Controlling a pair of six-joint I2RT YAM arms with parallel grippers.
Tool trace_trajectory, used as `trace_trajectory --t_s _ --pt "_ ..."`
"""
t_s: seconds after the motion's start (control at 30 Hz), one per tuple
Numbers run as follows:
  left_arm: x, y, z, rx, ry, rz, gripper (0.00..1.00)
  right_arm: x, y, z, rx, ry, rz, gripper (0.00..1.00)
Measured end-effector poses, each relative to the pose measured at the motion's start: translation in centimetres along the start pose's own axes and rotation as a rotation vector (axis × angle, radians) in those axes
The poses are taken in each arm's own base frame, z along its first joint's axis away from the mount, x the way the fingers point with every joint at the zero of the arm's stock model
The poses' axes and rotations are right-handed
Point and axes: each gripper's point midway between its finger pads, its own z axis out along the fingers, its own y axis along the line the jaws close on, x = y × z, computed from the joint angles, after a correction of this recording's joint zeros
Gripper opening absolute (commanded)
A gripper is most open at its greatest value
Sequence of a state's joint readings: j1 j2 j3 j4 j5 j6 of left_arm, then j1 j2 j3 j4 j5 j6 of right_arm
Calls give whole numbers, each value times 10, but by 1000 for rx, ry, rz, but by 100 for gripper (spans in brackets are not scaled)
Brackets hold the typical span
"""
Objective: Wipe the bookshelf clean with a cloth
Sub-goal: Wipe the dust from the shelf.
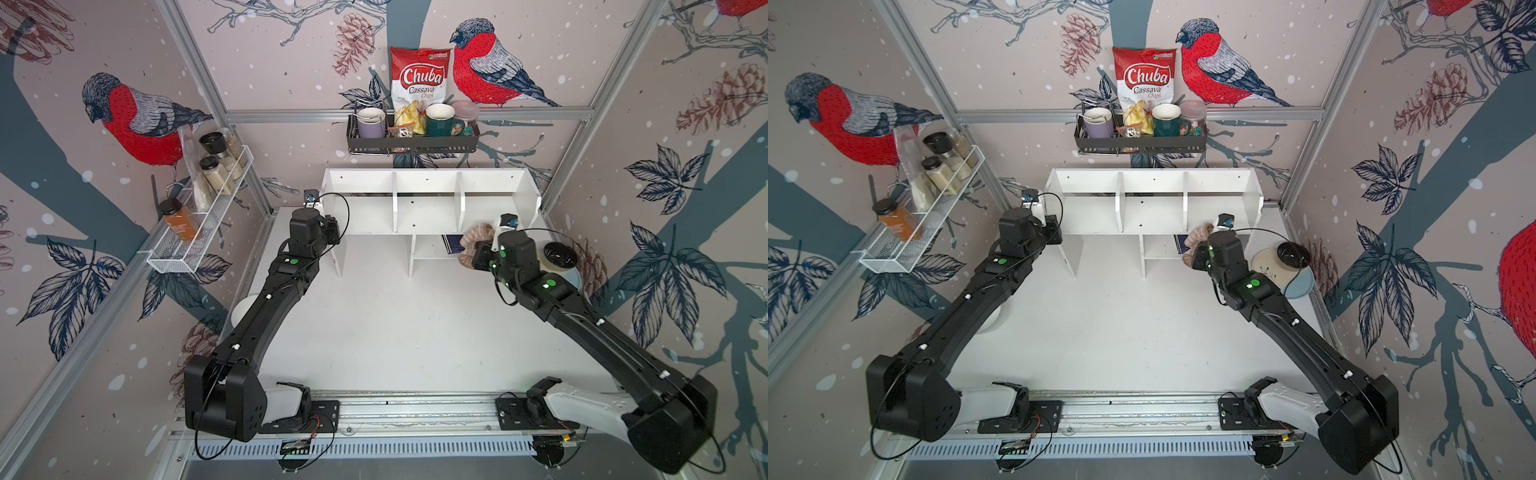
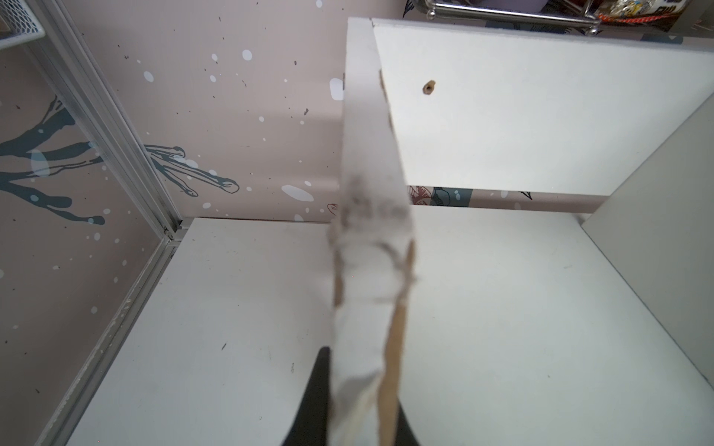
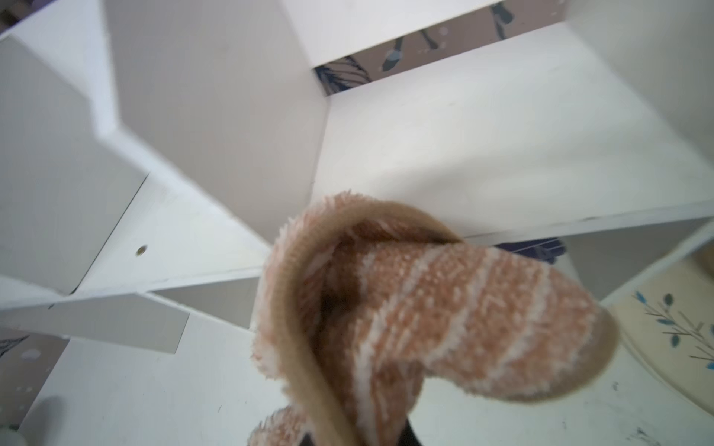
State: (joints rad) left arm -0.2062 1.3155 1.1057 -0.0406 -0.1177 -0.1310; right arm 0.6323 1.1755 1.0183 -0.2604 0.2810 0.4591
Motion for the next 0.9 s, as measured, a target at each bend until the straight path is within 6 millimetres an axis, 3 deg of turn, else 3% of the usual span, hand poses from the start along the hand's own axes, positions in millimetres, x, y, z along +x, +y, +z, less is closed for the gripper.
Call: trace_trajectory --t_s 0.27,0.4,0.5,0.63,0.7,0.9 --pt "0 0 -2 2 4 0 0 21 141 34 -177 35 -144 0" --pt "1 0 -3 4 7 0 0 26 182 51 -216 41 -166 0" --pt "1 0 -4 5 7 0 0 31 202 60 -236 48 -175 0" --pt "1 -1 -4 5 7 0 0 41 220 67 -261 62 -187 0" --pt "1 -1 -4 5 7 0 0 46 219 69 -259 72 -193 0" --pt "1 -1 -3 6 8 0 0 42 172 62 -195 68 -165 0"
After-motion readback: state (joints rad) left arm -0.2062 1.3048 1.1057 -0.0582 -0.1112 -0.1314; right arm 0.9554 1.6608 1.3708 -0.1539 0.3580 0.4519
